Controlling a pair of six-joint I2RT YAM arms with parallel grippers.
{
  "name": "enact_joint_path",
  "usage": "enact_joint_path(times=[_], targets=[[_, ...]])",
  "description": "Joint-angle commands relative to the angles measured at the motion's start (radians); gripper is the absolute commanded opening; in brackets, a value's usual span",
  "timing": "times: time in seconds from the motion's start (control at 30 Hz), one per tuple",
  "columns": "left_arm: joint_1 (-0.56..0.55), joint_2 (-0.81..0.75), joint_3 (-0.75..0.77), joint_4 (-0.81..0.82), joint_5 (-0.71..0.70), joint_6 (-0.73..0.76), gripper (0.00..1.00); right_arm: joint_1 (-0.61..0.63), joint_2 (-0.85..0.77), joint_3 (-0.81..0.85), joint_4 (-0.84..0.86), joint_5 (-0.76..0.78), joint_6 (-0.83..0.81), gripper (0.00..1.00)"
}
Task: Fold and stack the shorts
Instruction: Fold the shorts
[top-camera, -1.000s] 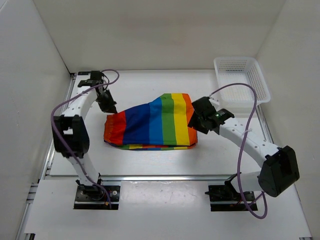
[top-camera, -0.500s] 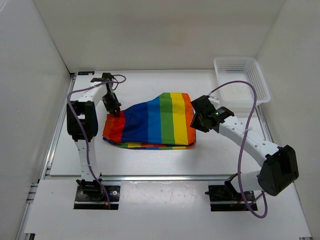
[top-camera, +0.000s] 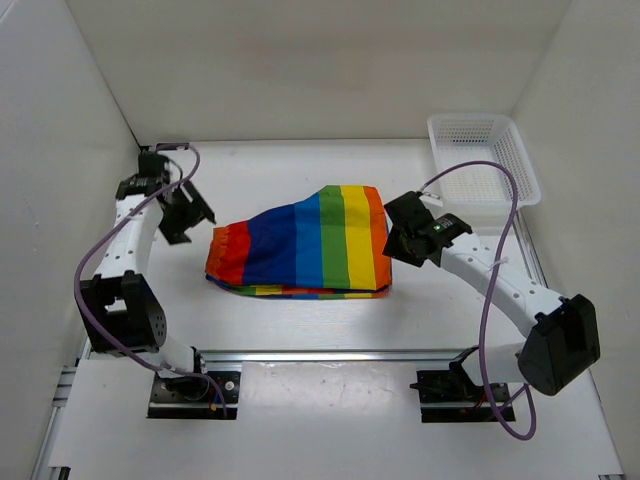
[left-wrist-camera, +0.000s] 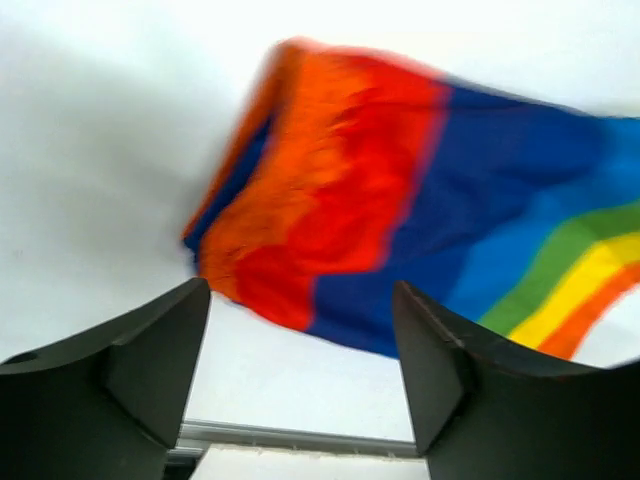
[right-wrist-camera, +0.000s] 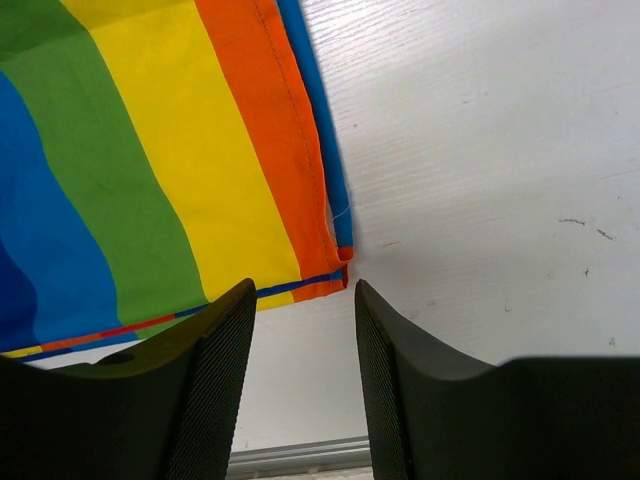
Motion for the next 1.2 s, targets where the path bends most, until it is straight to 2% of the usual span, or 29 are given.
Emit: enact_joint_path(times=[0.0,0.1,0.33,0.53,0.73,0.77,0.83,0.9,0.93,1.0,1.1,1.17], targets=[[0.081,-0.018,-0.217,0.056,0.098,-0.039,0.85,0.006,-0.035,0.032,-0.014,0.031,-0.014,0.5],[0.107,-0.018,-0.285,0.101,0.152,-0.05,0.9,0.006,-0.045,0.021,-0.014,0.02,-0.014,0.51],[0.144,0.066,-0.377,0.204,0.175,-0.084,0.9,0.006,-0.087,0.0,-0.023,0.02,-0.014,0.52],[0.144,0.179,-0.387,0.247,0.143,-0.104,0.8,0.006,-0.107,-0.022,-0.041,0.029,-0.005,0.52],[0.134,0.202,-0.397,0.256,0.1,-0.124,0.78,0.006,-0.127,-0.031,-0.051,0.039,0.013,0.52],[0.134,0.214,-0.397,0.256,0.1,-0.124,0.75,0.006,-0.127,-0.031,-0.051,0.039,0.013,0.52],[0.134,0.225,-0.397,0.256,0.081,-0.133,0.61,0.006,-0.127,-0.031,-0.051,0.039,0.013,0.52],[0.124,0.225,-0.377,0.256,0.059,-0.142,0.43,0.006,-0.127,-0.031,-0.051,0.039,0.013,0.52],[0.124,0.225,-0.377,0.256,0.058,-0.142,0.25,0.006,-0.127,-0.031,-0.051,0.039,0.013,0.52],[0.124,0.216,-0.353,0.256,0.049,-0.142,0.1,0.006,-0.127,-0.031,-0.051,0.039,0.013,0.52],[0.135,0.171,-0.295,0.175,-0.01,-0.133,0.1,0.006,-0.136,-0.022,-0.06,0.049,0.013,0.52],[0.135,0.14,-0.192,0.116,-0.125,-0.111,0.1,0.006,-0.136,-0.022,-0.06,0.049,0.004,0.52]])
